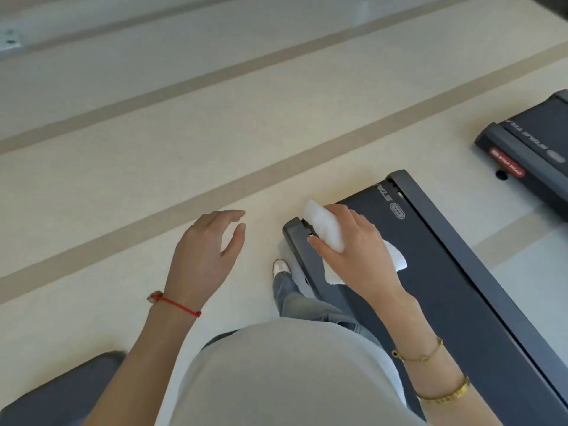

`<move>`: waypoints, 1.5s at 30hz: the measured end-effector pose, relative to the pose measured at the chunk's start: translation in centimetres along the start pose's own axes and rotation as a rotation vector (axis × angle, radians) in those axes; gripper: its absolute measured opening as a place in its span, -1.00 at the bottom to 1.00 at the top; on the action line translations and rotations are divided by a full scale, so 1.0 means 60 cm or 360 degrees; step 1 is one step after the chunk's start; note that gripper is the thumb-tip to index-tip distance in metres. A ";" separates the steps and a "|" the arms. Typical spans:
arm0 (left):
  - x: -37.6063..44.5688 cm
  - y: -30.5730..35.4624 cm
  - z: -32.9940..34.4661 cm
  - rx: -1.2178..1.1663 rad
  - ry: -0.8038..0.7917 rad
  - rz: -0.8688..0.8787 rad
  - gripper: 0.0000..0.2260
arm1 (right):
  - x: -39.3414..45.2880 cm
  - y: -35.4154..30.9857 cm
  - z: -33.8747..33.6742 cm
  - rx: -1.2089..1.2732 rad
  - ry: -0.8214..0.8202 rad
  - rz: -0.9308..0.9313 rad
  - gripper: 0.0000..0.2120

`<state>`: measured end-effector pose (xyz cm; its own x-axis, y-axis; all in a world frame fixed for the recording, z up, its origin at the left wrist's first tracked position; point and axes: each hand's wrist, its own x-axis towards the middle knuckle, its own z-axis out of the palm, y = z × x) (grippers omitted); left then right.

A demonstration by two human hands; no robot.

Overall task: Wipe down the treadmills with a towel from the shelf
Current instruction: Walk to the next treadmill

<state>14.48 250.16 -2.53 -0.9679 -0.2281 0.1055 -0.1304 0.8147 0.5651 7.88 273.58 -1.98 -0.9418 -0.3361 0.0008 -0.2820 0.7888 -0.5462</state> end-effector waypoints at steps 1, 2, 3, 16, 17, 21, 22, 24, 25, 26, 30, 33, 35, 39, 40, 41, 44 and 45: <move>0.028 -0.004 -0.002 0.0000 0.0015 -0.0020 -0.78 | 0.030 -0.001 -0.001 0.0012 -0.0008 -0.0010 -0.58; 0.054 -0.008 -0.004 -0.0008 0.0025 -0.0040 -0.78 | 0.058 -0.002 -0.002 0.0024 -0.0014 -0.0015 -0.58; 0.086 -0.014 -0.006 -0.0021 0.0037 -0.0059 -0.79 | 0.093 -0.003 -0.003 0.0034 -0.0016 -0.0022 -0.58; 0.381 -0.092 -0.018 -0.0068 0.0143 -0.0213 -0.83 | 0.420 -0.022 0.004 0.0002 -0.0128 -0.0136 -0.60; 0.406 -0.098 -0.016 -0.0074 0.0123 -0.0218 -0.84 | 0.443 -0.020 0.007 0.0009 -0.0122 -0.0122 -0.60; 0.529 -0.126 -0.011 -0.0098 0.0044 -0.0191 -0.83 | 0.550 -0.018 0.022 0.0047 -0.0067 -0.0045 -0.60; 0.563 -0.133 -0.009 -0.0099 0.0025 -0.0180 -0.83 | 0.579 -0.019 0.026 0.0053 -0.0048 -0.0032 -0.61; 0.633 -0.146 -0.008 -0.0101 -0.0009 -0.0144 -0.83 | 0.640 -0.022 0.033 0.0070 -0.0007 -0.0001 -0.62; 0.669 -0.151 -0.009 -0.0108 -0.0023 -0.0123 -0.83 | 0.671 -0.024 0.035 0.0080 0.0010 0.0011 -0.62; 0.705 -0.155 -0.010 -0.0112 -0.0037 -0.0101 -0.83 | 0.702 -0.026 0.036 0.0086 0.0025 0.0021 -0.62; 0.842 -0.165 -0.015 -0.0101 -0.0079 0.0037 -0.83 | 0.817 -0.030 0.037 0.0099 0.0101 0.0087 -0.64; 0.938 -0.168 -0.011 -0.0099 -0.0159 0.0124 -0.83 | 0.889 -0.029 0.033 0.0125 0.0156 0.0163 -0.63; 0.995 -0.165 -0.005 -0.0083 -0.0234 0.0190 -0.82 | 0.925 -0.024 0.029 0.0121 0.0187 0.0222 -0.62; 1.090 -0.146 0.018 -0.0085 -0.0389 0.0313 -0.82 | 0.968 -0.004 0.014 0.0149 0.0240 0.0411 -0.62; 1.112 -0.139 0.028 -0.0093 -0.0429 0.0340 -0.82 | 0.978 0.004 0.010 0.0155 0.0262 0.0460 -0.63; 1.133 -0.130 0.039 -0.0099 -0.0471 0.0367 -0.83 | 0.987 0.013 0.006 0.0160 0.0286 0.0508 -0.63; 1.199 -0.096 0.083 -0.0105 -0.0597 0.0444 -0.84 | 1.016 0.049 -0.012 0.0188 0.0369 0.0664 -0.62; 1.222 -0.082 0.099 -0.0105 -0.0632 0.0469 -0.84 | 1.027 0.062 -0.019 0.0201 0.0394 0.0705 -0.63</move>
<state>-57.11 232.59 -2.42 -0.9704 0.2375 -0.0439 0.1622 0.7754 0.6102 -51.40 256.37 -3.02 -0.9851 0.1598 -0.0637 0.1634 0.7541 -0.6360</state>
